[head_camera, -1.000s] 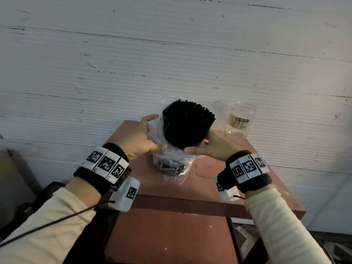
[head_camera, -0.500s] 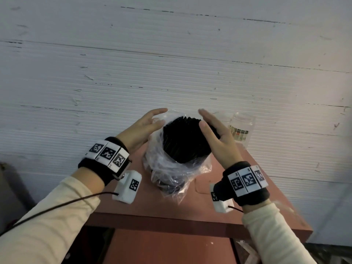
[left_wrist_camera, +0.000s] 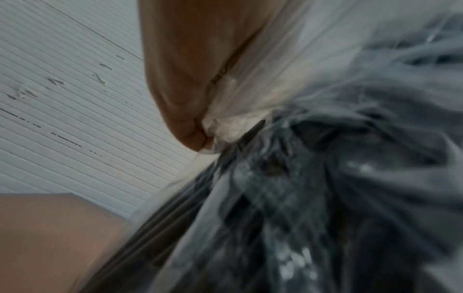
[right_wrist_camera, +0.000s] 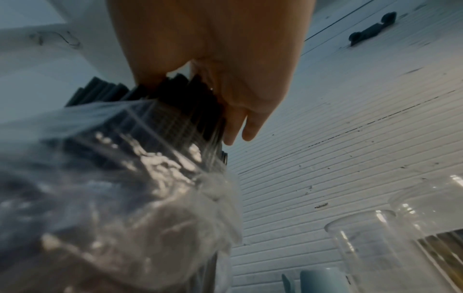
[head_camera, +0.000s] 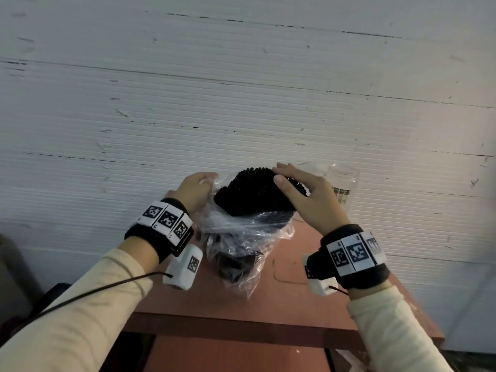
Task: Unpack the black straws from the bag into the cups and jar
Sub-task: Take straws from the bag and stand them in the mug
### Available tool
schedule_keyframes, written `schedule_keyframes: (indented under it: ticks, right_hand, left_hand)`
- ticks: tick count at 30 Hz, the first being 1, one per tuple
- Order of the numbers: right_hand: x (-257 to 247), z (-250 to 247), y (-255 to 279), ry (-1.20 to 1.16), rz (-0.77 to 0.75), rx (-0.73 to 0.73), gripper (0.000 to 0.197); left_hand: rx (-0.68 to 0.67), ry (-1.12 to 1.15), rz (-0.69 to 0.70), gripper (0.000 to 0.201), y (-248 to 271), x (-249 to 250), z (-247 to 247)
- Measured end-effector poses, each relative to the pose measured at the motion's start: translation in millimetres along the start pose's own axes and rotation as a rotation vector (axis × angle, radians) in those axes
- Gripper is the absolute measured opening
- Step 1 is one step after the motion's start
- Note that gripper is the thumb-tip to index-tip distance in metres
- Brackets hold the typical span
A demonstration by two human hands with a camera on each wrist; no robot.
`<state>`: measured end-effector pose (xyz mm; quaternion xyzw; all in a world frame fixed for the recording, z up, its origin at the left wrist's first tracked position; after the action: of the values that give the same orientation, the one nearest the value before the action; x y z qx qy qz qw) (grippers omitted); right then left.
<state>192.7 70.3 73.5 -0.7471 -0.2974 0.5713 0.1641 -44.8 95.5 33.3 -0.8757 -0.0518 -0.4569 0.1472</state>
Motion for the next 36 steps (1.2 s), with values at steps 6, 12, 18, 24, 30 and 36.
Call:
schedule_keyframes:
  ticks: [6, 12, 18, 24, 30, 36]
  right_hand:
    - [-7, 18, 7, 0.132, -0.079, -0.108, 0.054]
    - [-9, 19, 9, 0.162, -0.033, -0.169, 0.076]
    - [-17, 18, 12, 0.198, -0.048, -0.085, 0.052]
    - [-8, 14, 14, 0.396, -0.05, -0.043, 0.054]
    - [-11, 12, 19, 0.341, -0.125, -0.05, 0.04]
    - [-18, 23, 19, 0.343, -0.085, -0.15, 0.066]
  left_hand:
    - [0.003, 0.041, -0.012, 0.027, 11, -5, 2]
    - [-0.019, 0.146, -0.066, 0.039, 47, -18, 2]
    - [-0.095, 0.229, 0.023, 0.079, 75, -15, 16]
    - [0.024, 0.275, -0.024, 0.035, 87, -19, 21]
    - [-0.242, 0.249, 0.021, 0.075, 103, -10, 44]
    - [-0.045, 0.328, 0.011, 0.06, 89, -7, 38]
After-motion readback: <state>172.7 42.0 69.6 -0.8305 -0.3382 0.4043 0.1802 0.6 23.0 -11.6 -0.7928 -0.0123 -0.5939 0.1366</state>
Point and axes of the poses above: each hand's wrist, its own y-axis away from the middle knuckle, its own z-axis out of the palm, x = y × z, the point moved 7 cm from there along -y, towards the middle knuckle, and after that the axes turned 13 degrees about -y, right-handed, at the moved point
